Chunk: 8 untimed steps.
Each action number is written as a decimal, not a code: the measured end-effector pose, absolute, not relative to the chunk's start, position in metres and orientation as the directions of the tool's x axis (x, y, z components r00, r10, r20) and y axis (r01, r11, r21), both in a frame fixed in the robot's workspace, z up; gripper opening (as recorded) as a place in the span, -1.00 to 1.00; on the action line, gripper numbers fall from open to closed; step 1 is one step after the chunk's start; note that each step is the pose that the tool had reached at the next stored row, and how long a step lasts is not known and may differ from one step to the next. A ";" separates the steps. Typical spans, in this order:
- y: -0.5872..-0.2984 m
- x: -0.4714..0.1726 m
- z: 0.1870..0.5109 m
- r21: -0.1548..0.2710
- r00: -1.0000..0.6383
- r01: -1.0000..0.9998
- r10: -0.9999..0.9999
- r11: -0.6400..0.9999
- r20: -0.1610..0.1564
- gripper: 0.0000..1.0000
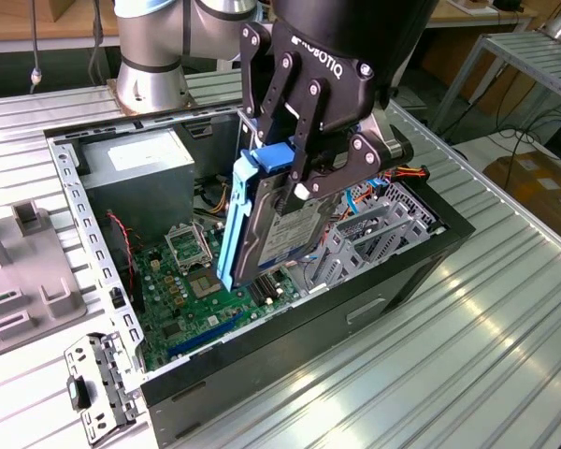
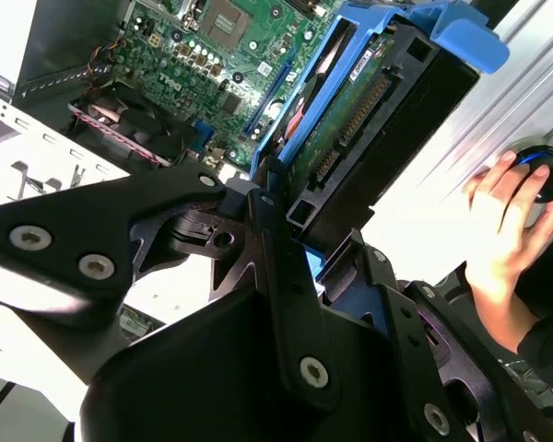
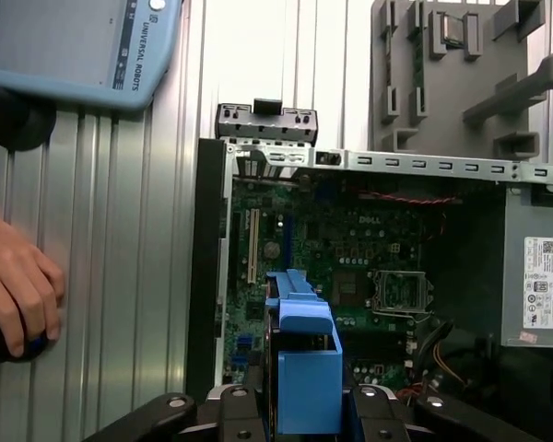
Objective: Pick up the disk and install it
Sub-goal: 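Pick up the disk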
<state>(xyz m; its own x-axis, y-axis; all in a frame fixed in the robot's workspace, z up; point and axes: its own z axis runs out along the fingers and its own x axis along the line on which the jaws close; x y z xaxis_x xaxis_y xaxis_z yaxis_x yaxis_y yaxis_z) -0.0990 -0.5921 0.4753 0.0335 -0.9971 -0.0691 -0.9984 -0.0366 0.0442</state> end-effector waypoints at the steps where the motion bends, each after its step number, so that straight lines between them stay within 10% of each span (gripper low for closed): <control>1: -0.592 -0.099 0.475 0.044 0.033 -0.998 -0.997 -0.037 -0.069 -0.26; 8: -0.594 -0.097 0.475 0.044 0.033 -0.998 -0.997 -0.037 -0.069 -0.26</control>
<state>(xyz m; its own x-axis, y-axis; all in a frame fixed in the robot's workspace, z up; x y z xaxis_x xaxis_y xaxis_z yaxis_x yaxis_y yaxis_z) -0.0969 -0.5943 0.4753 0.0334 -0.9971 -0.0690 -0.9984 -0.0365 0.0442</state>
